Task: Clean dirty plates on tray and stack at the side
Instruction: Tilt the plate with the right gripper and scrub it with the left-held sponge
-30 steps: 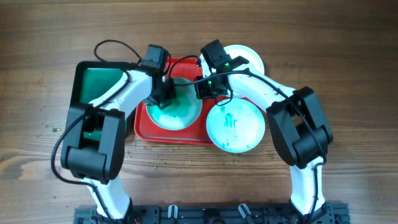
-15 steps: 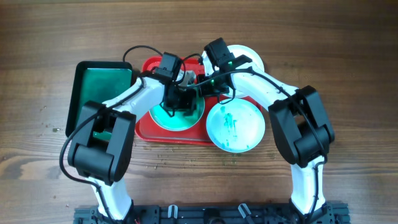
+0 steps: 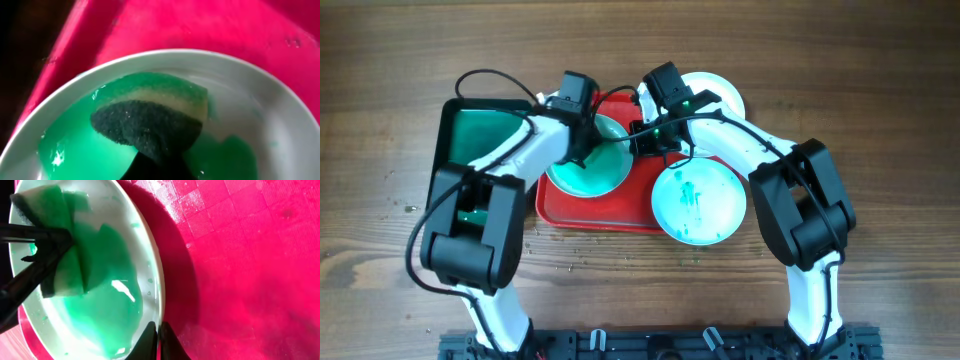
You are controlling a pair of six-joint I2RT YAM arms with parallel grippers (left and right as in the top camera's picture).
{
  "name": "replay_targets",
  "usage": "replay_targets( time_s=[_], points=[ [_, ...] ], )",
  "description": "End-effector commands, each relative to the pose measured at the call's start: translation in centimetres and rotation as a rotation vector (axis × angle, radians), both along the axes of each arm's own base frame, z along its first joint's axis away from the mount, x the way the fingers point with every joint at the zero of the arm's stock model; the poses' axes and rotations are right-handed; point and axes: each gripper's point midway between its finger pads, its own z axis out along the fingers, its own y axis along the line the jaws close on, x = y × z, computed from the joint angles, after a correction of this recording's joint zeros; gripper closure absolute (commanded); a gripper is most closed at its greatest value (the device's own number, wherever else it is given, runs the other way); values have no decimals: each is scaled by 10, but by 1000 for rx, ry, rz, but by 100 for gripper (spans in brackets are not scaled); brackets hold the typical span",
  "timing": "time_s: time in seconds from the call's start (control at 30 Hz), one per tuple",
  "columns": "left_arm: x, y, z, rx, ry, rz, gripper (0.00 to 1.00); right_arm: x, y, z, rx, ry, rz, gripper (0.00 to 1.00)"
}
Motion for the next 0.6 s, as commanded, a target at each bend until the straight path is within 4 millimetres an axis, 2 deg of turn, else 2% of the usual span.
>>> replay_targets(
  time_s=[0.0,0.1,0.17,0.2,0.27,0.33,0.43,0.5,0.57],
  points=[
    [-55,-58,-29,-331,203,-355,96,-7,-5,-11,-14,35,-3,96],
    [-47,-51,-28,-317,182,-336,96,-13,-2,-16,-15,60,-27,96],
    [-37,-42,-25,-333,164,-261,96,-16,5,-21,-16,64,-33,95],
    [-31,-37,-24,-342,154,-218,96,-19,8,-27,-28,75,-50,91],
    [-16,-30,-21,-355,107,-176,96,-24,13,-41,-41,103,-62,88],
    [3,-30,-15,-362,25,-185,96,-27,14,-45,-39,119,-63,88],
    [38,-30,-1,-347,-125,-190,96,-28,13,-46,-42,124,-67,96],
    [49,-7,2,-225,-148,-99,96,-28,13,-46,-43,124,-67,96],
    [48,30,6,-46,-128,33,96,-27,13,-45,-42,123,-67,96]
  ],
)
